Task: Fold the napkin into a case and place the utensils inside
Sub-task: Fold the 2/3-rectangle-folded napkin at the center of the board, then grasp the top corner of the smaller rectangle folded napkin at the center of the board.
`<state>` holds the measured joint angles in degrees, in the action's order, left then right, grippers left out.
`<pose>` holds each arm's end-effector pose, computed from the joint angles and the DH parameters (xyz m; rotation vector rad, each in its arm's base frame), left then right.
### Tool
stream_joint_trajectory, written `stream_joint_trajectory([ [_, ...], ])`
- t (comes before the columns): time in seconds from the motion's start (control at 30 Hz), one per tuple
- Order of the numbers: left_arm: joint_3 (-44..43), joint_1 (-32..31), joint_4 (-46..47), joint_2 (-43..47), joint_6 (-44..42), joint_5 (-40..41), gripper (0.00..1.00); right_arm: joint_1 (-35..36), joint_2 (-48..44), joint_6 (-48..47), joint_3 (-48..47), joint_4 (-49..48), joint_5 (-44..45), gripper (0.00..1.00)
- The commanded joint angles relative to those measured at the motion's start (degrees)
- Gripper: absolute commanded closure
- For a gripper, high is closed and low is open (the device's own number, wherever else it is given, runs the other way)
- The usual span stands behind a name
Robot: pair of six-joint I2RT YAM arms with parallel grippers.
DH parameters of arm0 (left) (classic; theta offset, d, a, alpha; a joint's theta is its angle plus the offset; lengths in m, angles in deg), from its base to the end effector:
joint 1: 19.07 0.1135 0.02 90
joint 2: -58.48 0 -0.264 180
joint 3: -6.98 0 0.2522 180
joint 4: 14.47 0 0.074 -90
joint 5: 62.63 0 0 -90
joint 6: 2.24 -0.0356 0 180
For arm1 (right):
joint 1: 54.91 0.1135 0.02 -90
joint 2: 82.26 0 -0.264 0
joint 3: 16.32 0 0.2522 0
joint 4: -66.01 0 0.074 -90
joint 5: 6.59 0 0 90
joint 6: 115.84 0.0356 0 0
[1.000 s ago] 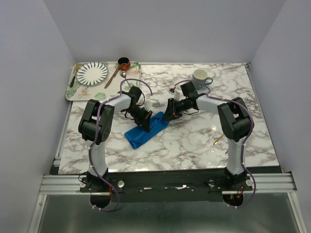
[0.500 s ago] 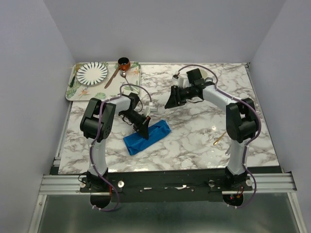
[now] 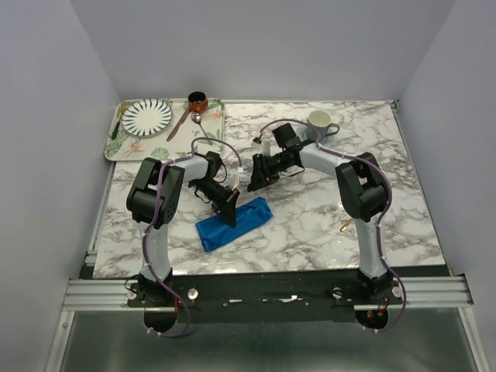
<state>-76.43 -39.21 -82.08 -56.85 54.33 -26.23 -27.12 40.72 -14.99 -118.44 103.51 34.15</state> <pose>0.3011 -0.1410 0.1250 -1.1386 -2.5131 1.4097 0.3859 0.2338 0.1624 -0.7125 2.5059 1.3600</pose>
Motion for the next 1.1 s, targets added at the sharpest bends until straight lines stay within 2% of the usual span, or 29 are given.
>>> stream_joint_trajectory([
  [0.0, -1.54, 1.33, 1.63, 0.1, 2.31, -2.64, 1.0, 1.39, 3.41, -0.92, -1.03, 1.56, -1.19, 0.57],
  [0.2, -2.51, 3.35, 2.43, -1.39, 5.91, -4.31, 1.0, 1.92, 4.64, -3.99, -0.41, 3.23, 0.39, 0.71],
  [0.4, -3.48, 6.95, 3.31, -5.95, 10.22, -4.76, 1.0, 1.92, 5.61, -5.14, -2.17, 5.25, 2.06, 0.74],
  [0.53, -3.48, 7.48, 3.04, -7.37, 10.14, -4.49, 1.0, 1.39, 3.94, -4.96, -3.84, 6.13, 4.07, 0.69],
  [0.7, -2.86, 7.48, 2.96, -8.51, 10.05, -4.75, 1.0, -0.98, -2.91, -6.27, -3.14, 6.4, 6.27, 0.59],
  [0.83, -2.51, 7.48, 3.31, -8.77, 10.23, -5.02, 1.0, -0.99, -10.46, -11.72, 1.95, 6.31, 5.67, 0.6],
  [0.93, -2.6, 7.48, 3.57, -9.04, 10.58, -5.19, 1.0, -0.63, -16.33, -16.29, 7.66, 5.53, 4.52, 0.67],
  [1.07, -2.77, 7.57, 3.57, -9.65, 11.02, -5.72, 1.0, 2.35, -23.04, -24.01, 17.33, -0.71, 11.44, 0.78],
])
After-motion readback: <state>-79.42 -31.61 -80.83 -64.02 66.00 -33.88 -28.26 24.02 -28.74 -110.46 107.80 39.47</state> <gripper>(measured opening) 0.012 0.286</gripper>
